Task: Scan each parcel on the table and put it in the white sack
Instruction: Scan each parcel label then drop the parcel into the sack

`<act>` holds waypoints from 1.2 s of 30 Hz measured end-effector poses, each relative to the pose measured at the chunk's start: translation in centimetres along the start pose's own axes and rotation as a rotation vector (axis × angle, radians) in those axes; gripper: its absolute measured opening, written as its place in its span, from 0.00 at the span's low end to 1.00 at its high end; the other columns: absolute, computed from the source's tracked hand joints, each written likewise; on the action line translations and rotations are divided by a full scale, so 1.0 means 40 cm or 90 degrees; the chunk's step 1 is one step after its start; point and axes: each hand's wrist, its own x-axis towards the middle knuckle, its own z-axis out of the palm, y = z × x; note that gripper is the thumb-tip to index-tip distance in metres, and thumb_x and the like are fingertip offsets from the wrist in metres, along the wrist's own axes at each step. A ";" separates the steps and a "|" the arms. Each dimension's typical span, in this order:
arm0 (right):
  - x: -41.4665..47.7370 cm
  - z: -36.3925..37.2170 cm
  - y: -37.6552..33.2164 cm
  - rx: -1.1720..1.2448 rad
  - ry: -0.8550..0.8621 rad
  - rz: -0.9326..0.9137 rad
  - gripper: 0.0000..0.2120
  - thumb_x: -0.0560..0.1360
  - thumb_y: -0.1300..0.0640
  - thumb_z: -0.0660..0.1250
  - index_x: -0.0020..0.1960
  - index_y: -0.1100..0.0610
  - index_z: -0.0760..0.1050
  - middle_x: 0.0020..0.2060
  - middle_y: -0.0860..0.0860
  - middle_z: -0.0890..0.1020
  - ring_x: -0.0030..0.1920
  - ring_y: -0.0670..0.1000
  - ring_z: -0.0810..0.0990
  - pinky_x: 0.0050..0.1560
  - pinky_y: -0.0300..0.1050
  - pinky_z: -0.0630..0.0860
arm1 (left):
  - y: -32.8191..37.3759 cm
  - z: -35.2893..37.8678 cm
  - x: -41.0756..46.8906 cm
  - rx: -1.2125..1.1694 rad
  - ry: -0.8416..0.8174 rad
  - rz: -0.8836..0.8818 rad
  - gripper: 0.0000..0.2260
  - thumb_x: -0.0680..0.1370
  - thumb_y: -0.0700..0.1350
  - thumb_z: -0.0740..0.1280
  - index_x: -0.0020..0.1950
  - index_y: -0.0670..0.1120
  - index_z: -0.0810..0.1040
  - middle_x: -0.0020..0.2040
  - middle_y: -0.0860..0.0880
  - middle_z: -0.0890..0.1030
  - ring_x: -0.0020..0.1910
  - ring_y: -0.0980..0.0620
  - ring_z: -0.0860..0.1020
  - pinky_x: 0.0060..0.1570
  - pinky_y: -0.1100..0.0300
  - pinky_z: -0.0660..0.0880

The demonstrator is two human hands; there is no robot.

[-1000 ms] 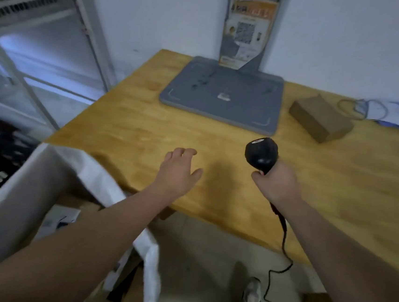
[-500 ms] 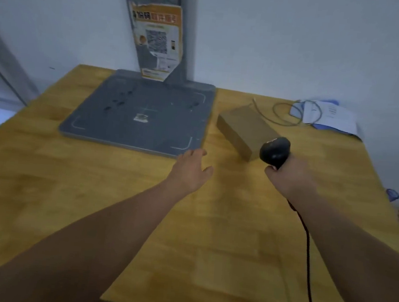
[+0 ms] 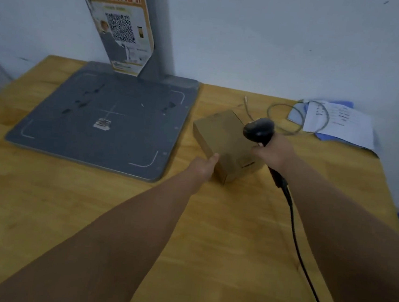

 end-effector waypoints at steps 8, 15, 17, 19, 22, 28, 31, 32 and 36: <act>0.034 0.112 0.041 0.210 -0.054 0.059 0.17 0.73 0.56 0.73 0.60 0.56 0.74 0.51 0.50 0.79 0.54 0.51 0.77 0.54 0.45 0.72 | -0.054 0.052 0.048 -0.171 -0.028 0.027 0.29 0.81 0.60 0.55 0.79 0.51 0.52 0.75 0.50 0.64 0.71 0.45 0.65 0.71 0.47 0.64; -0.078 0.150 0.006 0.315 0.023 0.043 0.20 0.72 0.53 0.74 0.62 0.56 0.75 0.51 0.51 0.81 0.53 0.51 0.79 0.50 0.43 0.71 | -0.091 -0.048 -0.081 -0.220 0.107 0.212 0.35 0.75 0.46 0.72 0.74 0.52 0.54 0.66 0.50 0.69 0.63 0.52 0.72 0.62 0.53 0.74; -0.120 0.153 -0.045 0.394 0.084 0.030 0.15 0.70 0.50 0.75 0.53 0.52 0.76 0.46 0.50 0.82 0.51 0.52 0.81 0.52 0.48 0.76 | -0.117 -0.092 -0.122 -0.022 0.214 0.291 0.40 0.72 0.47 0.74 0.77 0.48 0.53 0.66 0.51 0.65 0.65 0.53 0.66 0.64 0.54 0.69; -0.172 0.159 -0.109 0.555 0.104 0.026 0.14 0.68 0.49 0.77 0.44 0.52 0.74 0.42 0.54 0.82 0.50 0.56 0.83 0.56 0.58 0.79 | -0.144 -0.130 -0.172 0.154 0.306 0.364 0.39 0.70 0.47 0.75 0.75 0.46 0.58 0.62 0.51 0.65 0.61 0.52 0.65 0.59 0.56 0.68; -0.255 0.180 -0.203 0.761 0.086 0.078 0.15 0.68 0.53 0.78 0.51 0.54 0.76 0.49 0.55 0.84 0.52 0.56 0.83 0.53 0.55 0.81 | -0.180 -0.187 -0.235 0.392 0.422 0.493 0.39 0.61 0.47 0.79 0.68 0.41 0.67 0.55 0.45 0.72 0.53 0.45 0.70 0.51 0.52 0.71; -0.354 0.252 -0.302 0.861 0.108 0.226 0.38 0.64 0.52 0.80 0.69 0.53 0.66 0.58 0.49 0.80 0.58 0.51 0.78 0.62 0.53 0.73 | -0.237 -0.280 -0.304 0.735 0.505 0.823 0.43 0.54 0.50 0.80 0.64 0.40 0.68 0.54 0.44 0.79 0.54 0.46 0.69 0.51 0.51 0.62; -0.383 0.271 -0.321 0.869 0.084 0.215 0.34 0.64 0.55 0.80 0.67 0.54 0.70 0.55 0.51 0.82 0.55 0.52 0.81 0.61 0.56 0.75 | -0.265 -0.327 -0.329 0.802 0.448 0.891 0.38 0.61 0.57 0.76 0.64 0.39 0.69 0.52 0.43 0.78 0.54 0.45 0.71 0.54 0.51 0.63; -0.394 0.275 -0.318 0.840 0.075 0.183 0.34 0.64 0.56 0.80 0.66 0.55 0.71 0.55 0.51 0.83 0.54 0.52 0.82 0.60 0.56 0.77 | -0.273 -0.346 -0.342 0.816 0.388 0.902 0.35 0.66 0.61 0.71 0.64 0.40 0.70 0.52 0.44 0.78 0.53 0.45 0.72 0.56 0.52 0.63; -0.444 0.277 -0.272 0.652 -0.051 0.017 0.28 0.67 0.59 0.78 0.65 0.57 0.74 0.54 0.53 0.84 0.55 0.53 0.83 0.57 0.54 0.79 | -0.307 -0.421 -0.394 0.543 0.192 0.609 0.32 0.76 0.66 0.54 0.73 0.47 0.65 0.68 0.46 0.70 0.66 0.48 0.67 0.68 0.54 0.57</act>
